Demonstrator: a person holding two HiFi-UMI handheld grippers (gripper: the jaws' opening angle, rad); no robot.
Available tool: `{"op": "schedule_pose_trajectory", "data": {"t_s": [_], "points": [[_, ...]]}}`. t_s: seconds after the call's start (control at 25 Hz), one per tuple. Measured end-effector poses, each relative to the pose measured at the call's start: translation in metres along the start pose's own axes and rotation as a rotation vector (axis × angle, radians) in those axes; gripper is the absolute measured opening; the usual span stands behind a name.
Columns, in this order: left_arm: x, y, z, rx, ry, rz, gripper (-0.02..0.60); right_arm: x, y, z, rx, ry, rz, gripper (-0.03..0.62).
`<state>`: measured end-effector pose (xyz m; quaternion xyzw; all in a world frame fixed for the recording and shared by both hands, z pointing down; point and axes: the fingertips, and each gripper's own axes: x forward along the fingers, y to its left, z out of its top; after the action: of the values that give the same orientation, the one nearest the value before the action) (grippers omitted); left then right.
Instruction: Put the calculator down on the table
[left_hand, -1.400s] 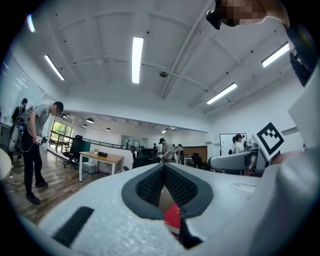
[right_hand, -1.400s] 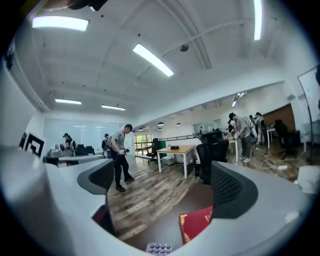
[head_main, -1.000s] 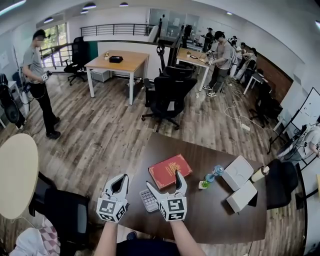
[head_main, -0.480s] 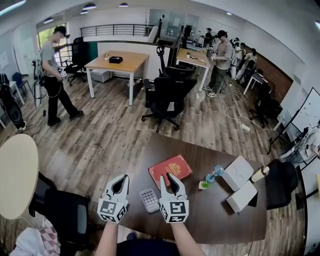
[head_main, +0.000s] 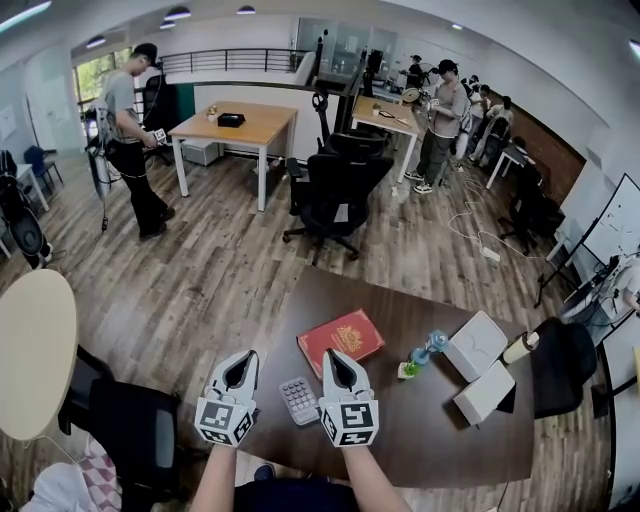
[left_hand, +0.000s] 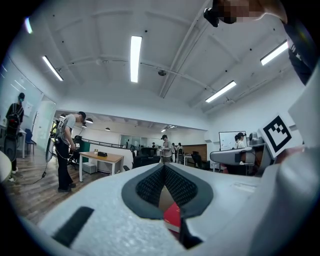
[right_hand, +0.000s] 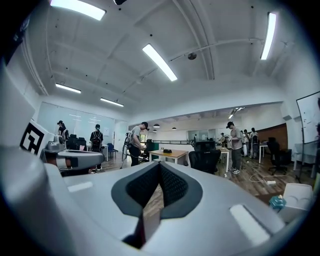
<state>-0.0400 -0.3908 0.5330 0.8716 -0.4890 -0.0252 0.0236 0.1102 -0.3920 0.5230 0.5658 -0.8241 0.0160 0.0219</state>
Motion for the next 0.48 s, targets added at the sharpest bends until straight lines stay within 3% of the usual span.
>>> {"op": "schedule_pose_trajectory", "data": {"t_s": [0.48], "points": [[0.0027,-0.0001,-0.0032,0.001,0.005,-0.010,-0.003,-0.0012,-0.0024,0.0032,-0.012,-0.011,-0.002,0.006]]}}
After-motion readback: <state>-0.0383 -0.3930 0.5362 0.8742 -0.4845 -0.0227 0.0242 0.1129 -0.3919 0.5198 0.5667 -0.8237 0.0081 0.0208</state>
